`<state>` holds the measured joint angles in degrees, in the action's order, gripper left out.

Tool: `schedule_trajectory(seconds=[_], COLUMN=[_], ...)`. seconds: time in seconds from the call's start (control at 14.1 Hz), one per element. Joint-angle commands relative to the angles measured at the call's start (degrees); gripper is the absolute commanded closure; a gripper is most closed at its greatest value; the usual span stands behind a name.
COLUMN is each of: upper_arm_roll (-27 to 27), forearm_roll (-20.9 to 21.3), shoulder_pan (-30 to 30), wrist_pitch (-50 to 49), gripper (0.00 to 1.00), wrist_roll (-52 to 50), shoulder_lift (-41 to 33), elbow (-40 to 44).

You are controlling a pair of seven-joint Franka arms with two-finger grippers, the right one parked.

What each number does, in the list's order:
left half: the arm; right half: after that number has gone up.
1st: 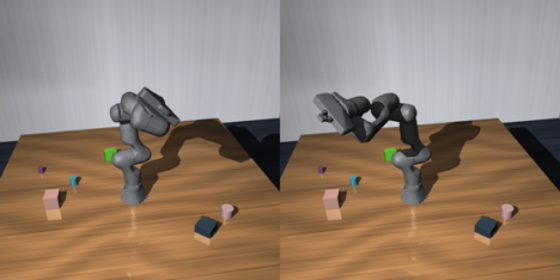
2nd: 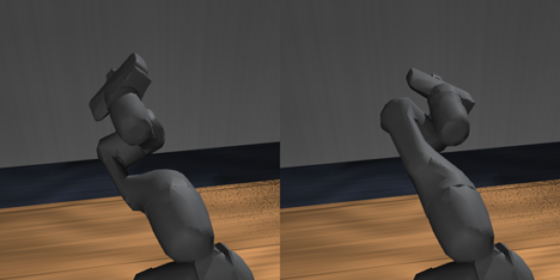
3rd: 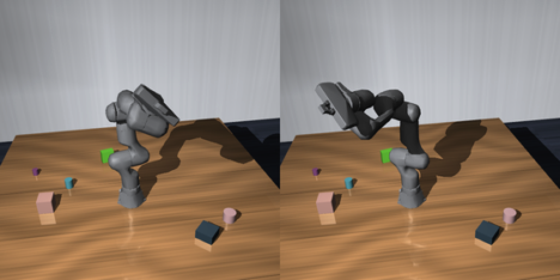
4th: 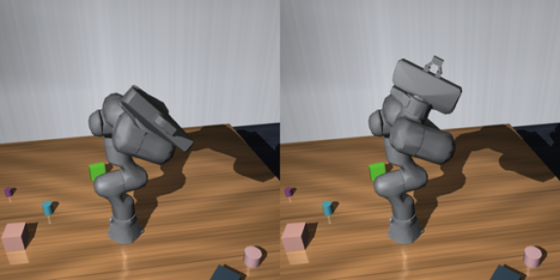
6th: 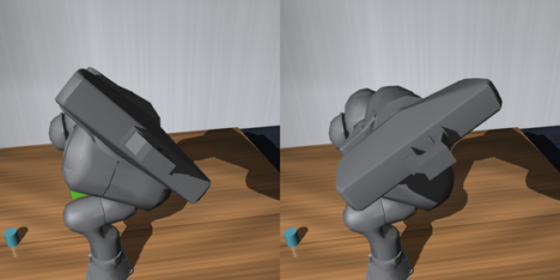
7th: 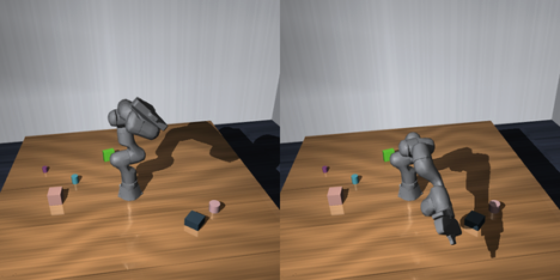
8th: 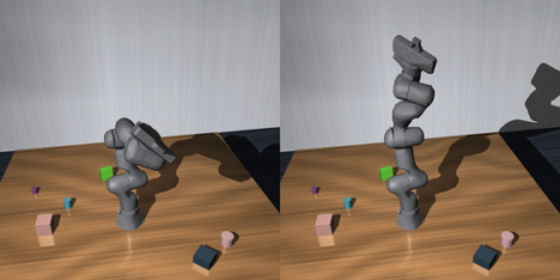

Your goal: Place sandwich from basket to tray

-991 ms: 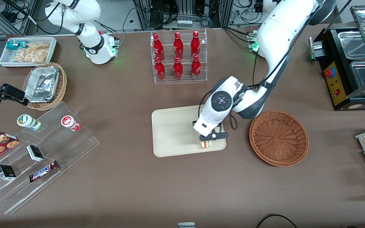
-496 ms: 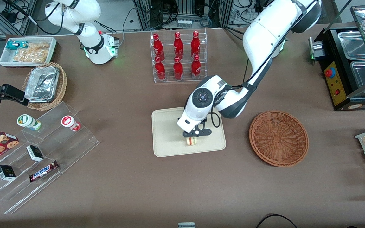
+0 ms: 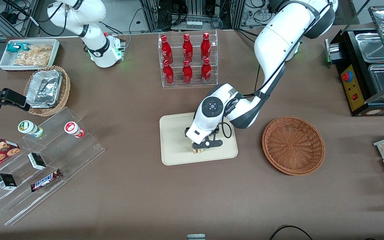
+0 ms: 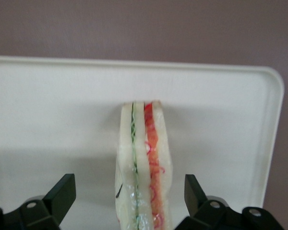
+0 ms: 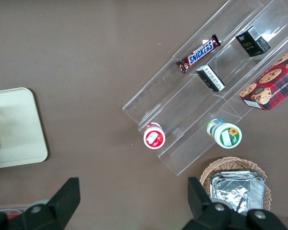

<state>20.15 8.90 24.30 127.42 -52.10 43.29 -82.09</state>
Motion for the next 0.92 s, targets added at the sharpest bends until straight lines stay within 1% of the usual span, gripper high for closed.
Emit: schedule_trajectory(seconds=[0.0,0.14,0.35,0.42,0.5,0.71,0.78,0.85], upper_arm_roll=[-3.3,-4.8,-10.7,-11.9,-11.8,-11.9,-11.8,-12.0], forearm_roll=[1.0,1.1,0.5,0.0,-0.2,-1.2,-1.9,-3.3], shoulder_pan=[-0.1,-0.4,-0.7,-2.0,-4.7,-11.1,-13.5,-15.0], wrist_pitch=[-5.3,-11.6,-20.8,-22.7,-25.3,-34.6,-37.0,-38.9], gripper=[0.00,0.00,0.00,0.00,0.00,0.00,0.00,0.00], wrist_roll=[-0.7,-1.0,-0.1,0.2,2.1,15.6,19.7,25.9], shoulder_lift=[-3.7,-8.5,-16.0,-17.4,-18.9,-23.3,-24.9,-26.7], elbow=[3.1,1.9,0.0,-0.1,-0.2,0.0,-0.1,0.0])
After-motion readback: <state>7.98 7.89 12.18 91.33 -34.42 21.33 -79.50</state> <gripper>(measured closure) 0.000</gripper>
